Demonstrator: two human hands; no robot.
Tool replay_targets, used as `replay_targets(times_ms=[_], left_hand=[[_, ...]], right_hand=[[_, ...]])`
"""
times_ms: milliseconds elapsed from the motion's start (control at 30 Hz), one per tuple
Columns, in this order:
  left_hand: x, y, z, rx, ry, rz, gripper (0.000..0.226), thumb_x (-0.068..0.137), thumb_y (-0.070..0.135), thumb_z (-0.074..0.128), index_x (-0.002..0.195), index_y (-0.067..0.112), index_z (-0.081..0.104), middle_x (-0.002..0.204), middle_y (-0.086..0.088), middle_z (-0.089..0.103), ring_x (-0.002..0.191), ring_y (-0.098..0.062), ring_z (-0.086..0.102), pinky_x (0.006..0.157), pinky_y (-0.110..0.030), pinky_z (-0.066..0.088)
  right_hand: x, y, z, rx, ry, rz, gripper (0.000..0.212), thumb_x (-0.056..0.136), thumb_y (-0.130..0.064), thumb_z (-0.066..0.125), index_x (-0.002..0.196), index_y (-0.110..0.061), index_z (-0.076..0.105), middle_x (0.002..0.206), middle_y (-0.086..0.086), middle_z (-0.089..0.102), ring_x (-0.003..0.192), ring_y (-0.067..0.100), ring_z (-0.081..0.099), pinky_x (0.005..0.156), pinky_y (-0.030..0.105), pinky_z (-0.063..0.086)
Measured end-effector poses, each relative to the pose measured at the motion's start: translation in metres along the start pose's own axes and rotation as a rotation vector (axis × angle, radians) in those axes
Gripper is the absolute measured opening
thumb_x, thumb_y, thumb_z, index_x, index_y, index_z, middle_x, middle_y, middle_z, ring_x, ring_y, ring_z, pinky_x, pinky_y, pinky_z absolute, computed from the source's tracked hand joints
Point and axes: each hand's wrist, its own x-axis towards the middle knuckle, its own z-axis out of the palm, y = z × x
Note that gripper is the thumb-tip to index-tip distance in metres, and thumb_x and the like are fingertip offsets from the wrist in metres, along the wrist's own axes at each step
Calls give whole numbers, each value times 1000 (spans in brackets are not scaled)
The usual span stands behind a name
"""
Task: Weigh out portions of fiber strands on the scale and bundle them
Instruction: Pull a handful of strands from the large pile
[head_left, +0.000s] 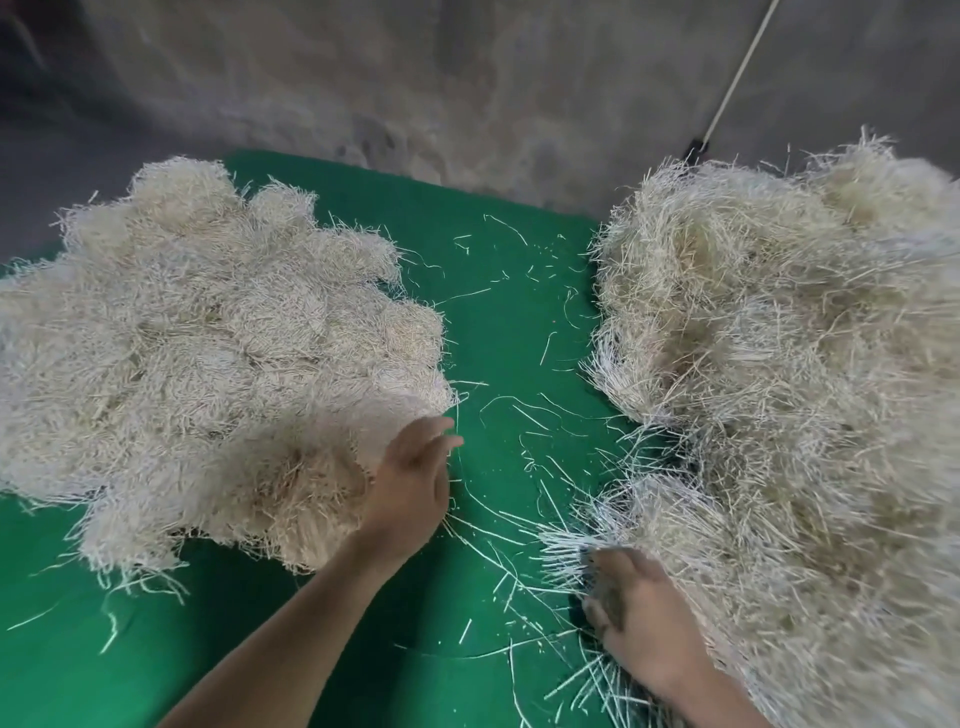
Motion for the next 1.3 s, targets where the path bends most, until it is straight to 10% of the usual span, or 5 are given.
replay_targets(times_ms=[267,533,900,1067,1300], left_hand=[[-22,-14,23,-14,-579,-77,48,97,7,39,144,19,34,146,-5,41,134,-19,38,109,-28,24],[-20,-50,6,130,-473,-254,30,89,-3,55,116,5,65,131,-15,56,123,-27,51,105,-34,35],[10,38,18,-66,-372,-389,33,86,6,59,119,2,60,117,-16,64,99,-21,60,84,-30,49],[5,129,14,-593,-1052,-332,98,68,32,75,147,22,19,145,11,28,133,-10,32,103,-23,34],[7,236,36,-717,-649,-663,17,93,5,50,93,13,65,85,-8,65,58,-9,50,51,-13,37]], right_hand=[[46,-49,3,-174,-270,-137,112,79,-57,58,145,-20,-24,154,-2,-18,144,20,-10,116,45,-7],[19,25,-22,-340,-37,-99,10,90,-16,52,89,-23,59,90,1,58,89,9,52,109,27,34],[23,-5,-63,66,-8,-40,21,99,-17,42,81,-17,53,66,-3,55,53,5,55,53,17,50],[18,-23,-92,212,162,-101,25,98,-19,47,83,-7,63,65,-4,53,52,5,47,53,11,38],[-31,20,-139,137,236,-92,21,96,-16,48,79,-17,62,76,-5,59,68,12,58,76,27,55]])
